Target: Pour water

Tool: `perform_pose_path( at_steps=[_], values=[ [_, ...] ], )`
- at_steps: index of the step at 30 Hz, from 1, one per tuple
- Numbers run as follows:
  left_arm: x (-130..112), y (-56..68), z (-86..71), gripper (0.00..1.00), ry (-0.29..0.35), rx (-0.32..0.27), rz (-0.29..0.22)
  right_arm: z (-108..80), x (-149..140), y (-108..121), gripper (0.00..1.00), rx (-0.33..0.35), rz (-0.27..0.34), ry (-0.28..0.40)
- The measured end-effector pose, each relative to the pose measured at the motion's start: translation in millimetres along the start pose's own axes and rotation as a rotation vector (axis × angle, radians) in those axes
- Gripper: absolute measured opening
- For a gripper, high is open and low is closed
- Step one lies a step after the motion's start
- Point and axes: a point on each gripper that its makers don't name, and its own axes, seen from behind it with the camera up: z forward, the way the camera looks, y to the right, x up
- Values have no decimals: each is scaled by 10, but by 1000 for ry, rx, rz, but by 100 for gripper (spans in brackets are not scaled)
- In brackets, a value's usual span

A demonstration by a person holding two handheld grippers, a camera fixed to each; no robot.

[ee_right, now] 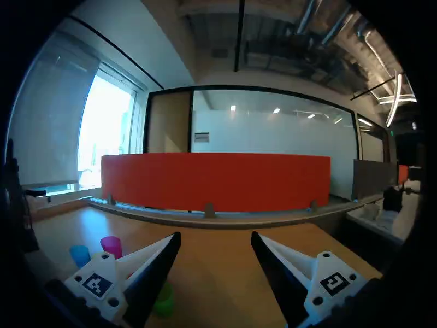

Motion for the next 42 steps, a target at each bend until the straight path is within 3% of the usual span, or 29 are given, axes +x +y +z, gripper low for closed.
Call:
perform_pose_path(
  at_steps=[12, 20, 25, 33, 42],
  values=[
    [906, -32, 24, 100, 46, -30, 8, 39, 793, -67, 99, 37, -1, 9],
    [950, 43, 45, 100, 15, -70, -23, 35, 792, -110, 99, 75, 33, -16],
    [950, 110, 47, 100, 10, -111, -9, 49, 739, -185, 99, 125, 23, -28],
    [1062, 327, 24, 100, 36, -236, -35, 58, 706, -449, 99, 265, 3, -50],
    [1019, 489, 16, 100, -3, -354, -23, -17, 758, -794, 99, 439, -28, -53]
  ],
)
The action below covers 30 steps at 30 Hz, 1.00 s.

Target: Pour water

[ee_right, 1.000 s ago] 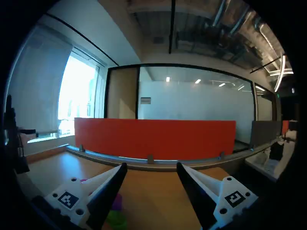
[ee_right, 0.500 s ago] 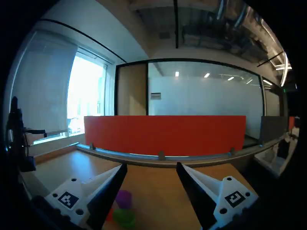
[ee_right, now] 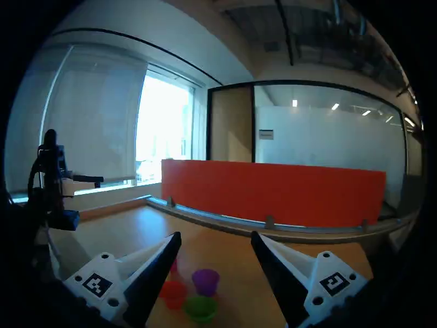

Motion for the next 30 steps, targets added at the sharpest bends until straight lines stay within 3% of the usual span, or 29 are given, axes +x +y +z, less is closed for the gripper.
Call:
perform_pose_path(
  at_steps=[9, 20, 30],
  values=[
    [-84, 174, 44, 100, -46, -99, 39, 47, -63, -159, 99, 77, -20, -31],
    [-364, 193, 102, 100, -149, -161, 142, 69, -311, -247, 99, 169, -75, -144],
    [-568, 214, 173, 100, -211, -198, 121, 103, -504, -266, 99, 213, -101, -221]
  ],
)
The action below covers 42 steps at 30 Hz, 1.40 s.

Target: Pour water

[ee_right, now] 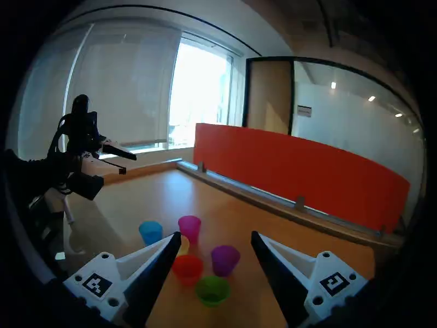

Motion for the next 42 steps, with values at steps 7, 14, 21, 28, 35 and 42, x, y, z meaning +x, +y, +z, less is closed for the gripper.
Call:
perform_pose_path(
  at_steps=[7, 14, 21, 28, 35, 42],
  values=[
    [-209, 72, 137, 100, -55, -35, -21, 65, -182, -1, 100, 17, -17, -42],
    [-445, 119, 294, 100, -115, -61, -24, 139, -423, 1, 100, 35, -9, -88],
    [-697, 150, 407, 100, -165, -83, -32, 218, -696, 54, 99, 42, 3, -132],
    [-970, 180, 479, 100, -215, -94, -49, 321, -1019, 48, 99, 58, -1, -185],
    [-1196, 206, 538, 100, -254, -103, -66, 417, -1300, 15, 99, 71, 6, -228],
    [-1385, 244, 557, 100, -289, -113, -63, 457, -1536, -23, 99, 79, 6, -267]
  ],
)
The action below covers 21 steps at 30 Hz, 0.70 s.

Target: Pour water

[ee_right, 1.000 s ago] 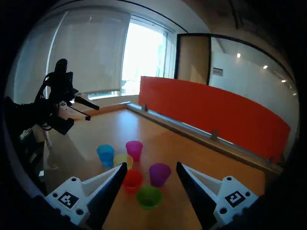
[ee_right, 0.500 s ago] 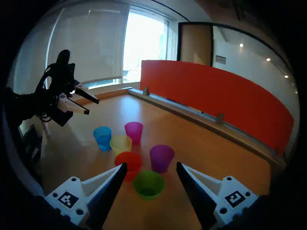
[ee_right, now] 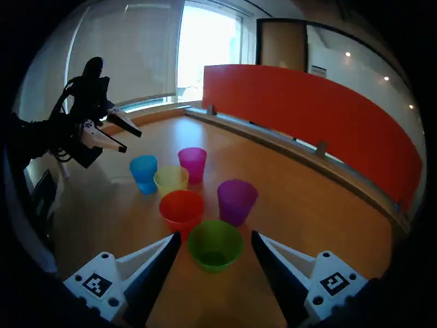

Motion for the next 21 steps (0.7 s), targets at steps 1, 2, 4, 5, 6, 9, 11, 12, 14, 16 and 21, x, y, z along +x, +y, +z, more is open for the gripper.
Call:
perform_pose_path(
  at_steps=[1, 2, 4, 5, 6, 9, 11, 12, 14, 16, 21],
  values=[
    [-23, 8, 8, 100, -5, -2, 0, 9, -28, -5, 99, 2, 1, -5],
    [-46, 15, 16, 100, -9, -5, -1, 18, -57, -9, 99, 3, 2, -10],
    [-89, 27, 36, 100, -18, -8, -1, 38, -105, -13, 99, 5, 6, -18],
    [-108, 32, 45, 100, -23, -9, 0, 47, -125, -12, 99, 6, 8, -21],
    [-130, 37, 56, 100, -27, -11, 0, 56, -148, -12, 99, 7, 10, -25],
    [-189, 52, 87, 100, -41, -15, 1, 76, -213, -14, 100, 9, 14, -36],
    [-229, 63, 105, 100, -51, -18, 2, 85, -257, -13, 99, 10, 12, -44],
    [-252, 69, 114, 100, -56, -20, 3, 90, -280, -13, 99, 10, 11, -49],
    [-298, 81, 128, 100, -66, -23, 4, 100, -317, -12, 100, 9, 6, -57],
    [-342, 91, 141, 100, -76, -27, 6, 113, -350, -13, 99, 9, 2, -64],
    [-428, 109, 182, 100, -97, -33, 12, 155, -410, -17, 99, 9, -7, -76]
  ],
)
